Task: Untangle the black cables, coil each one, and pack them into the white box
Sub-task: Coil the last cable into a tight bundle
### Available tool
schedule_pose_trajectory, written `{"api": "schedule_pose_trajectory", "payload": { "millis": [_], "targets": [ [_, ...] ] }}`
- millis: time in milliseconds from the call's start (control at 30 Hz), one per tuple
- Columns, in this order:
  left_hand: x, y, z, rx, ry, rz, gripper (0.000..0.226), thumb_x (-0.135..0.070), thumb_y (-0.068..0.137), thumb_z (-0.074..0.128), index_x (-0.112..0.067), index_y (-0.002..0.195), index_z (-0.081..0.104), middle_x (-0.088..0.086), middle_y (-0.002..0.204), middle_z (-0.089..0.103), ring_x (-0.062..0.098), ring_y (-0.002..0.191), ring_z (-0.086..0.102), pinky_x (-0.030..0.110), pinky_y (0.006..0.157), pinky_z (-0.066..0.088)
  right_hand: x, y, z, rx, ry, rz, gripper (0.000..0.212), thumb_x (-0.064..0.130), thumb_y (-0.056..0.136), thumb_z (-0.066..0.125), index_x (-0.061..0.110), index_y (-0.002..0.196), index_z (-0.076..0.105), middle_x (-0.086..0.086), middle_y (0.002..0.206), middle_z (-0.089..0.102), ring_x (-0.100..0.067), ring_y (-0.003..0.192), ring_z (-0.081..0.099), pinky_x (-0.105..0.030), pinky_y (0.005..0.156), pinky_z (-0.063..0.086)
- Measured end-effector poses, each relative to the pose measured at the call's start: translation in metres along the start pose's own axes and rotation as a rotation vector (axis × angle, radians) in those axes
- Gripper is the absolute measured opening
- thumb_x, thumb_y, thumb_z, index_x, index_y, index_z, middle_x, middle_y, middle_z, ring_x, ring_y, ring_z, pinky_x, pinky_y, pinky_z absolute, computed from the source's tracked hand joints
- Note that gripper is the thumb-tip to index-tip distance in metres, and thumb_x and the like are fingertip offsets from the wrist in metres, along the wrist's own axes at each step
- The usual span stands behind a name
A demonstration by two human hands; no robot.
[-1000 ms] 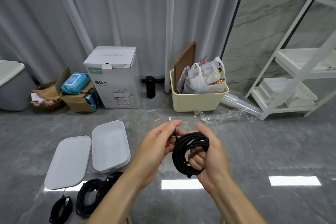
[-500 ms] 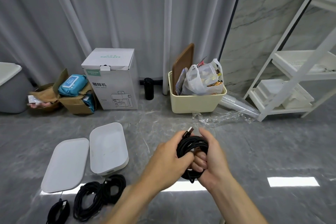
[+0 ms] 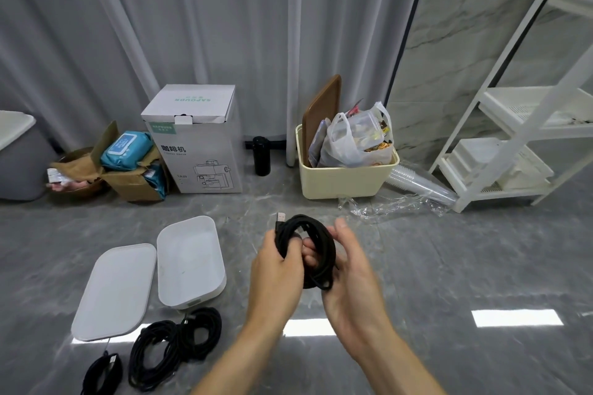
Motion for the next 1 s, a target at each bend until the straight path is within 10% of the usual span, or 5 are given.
{"api": "schedule_pose_trajectory", "payload": {
  "millis": [400,633,1000],
  "targets": [
    [-0.020,-0.008,0.013,0.362,-0.434,-0.075,0.040,-0.025,0.083,0.069,-0.026,0.120,0.055,-0.001,0.074,0.066,0.010,0.069,0.059,0.017,0.074,0.047,0.019,0.004,-0.007,-0.196,-0.053,-0.223,0.026,0.036,0.089,0.066,0.011,0.089,0.059,-0.002,0.058,0.041,-0.012,0.045,0.039,-0.021,0.045,0.040],
    [-0.020,-0.007,0.016,0.238,-0.320,-0.043,0.037,-0.047,0.093,0.058,-0.018,0.072,0.053,-0.002,0.058,0.044,0.016,0.058,0.047,0.026,0.059,0.043,0.012,0.005,-0.002,-0.168,-0.124,-0.214,0.030,0.038,0.095,0.061,0.012,0.080,0.061,-0.002,0.057,0.049,-0.009,0.047,0.040,-0.023,0.040,0.035],
    [-0.013,0.000,0.013,0.276,-0.469,-0.120,0.047,-0.047,0.096,0.054,-0.012,0.066,0.044,0.008,0.056,0.040,0.025,0.053,0.048,0.028,0.054,0.045,0.015,0.001,0.004,-0.005,-0.239,-0.169,0.035,0.045,0.086,0.063,0.010,0.089,0.062,-0.005,0.057,0.050,-0.012,0.046,0.045,-0.022,0.049,0.040]
  ]
}}
Point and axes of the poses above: each hand's wrist, its own y-axis towards the middle knuckle, its own z-axis out of the palm, x = y × z, the point moved 5 cm from there along y, towards the middle knuckle
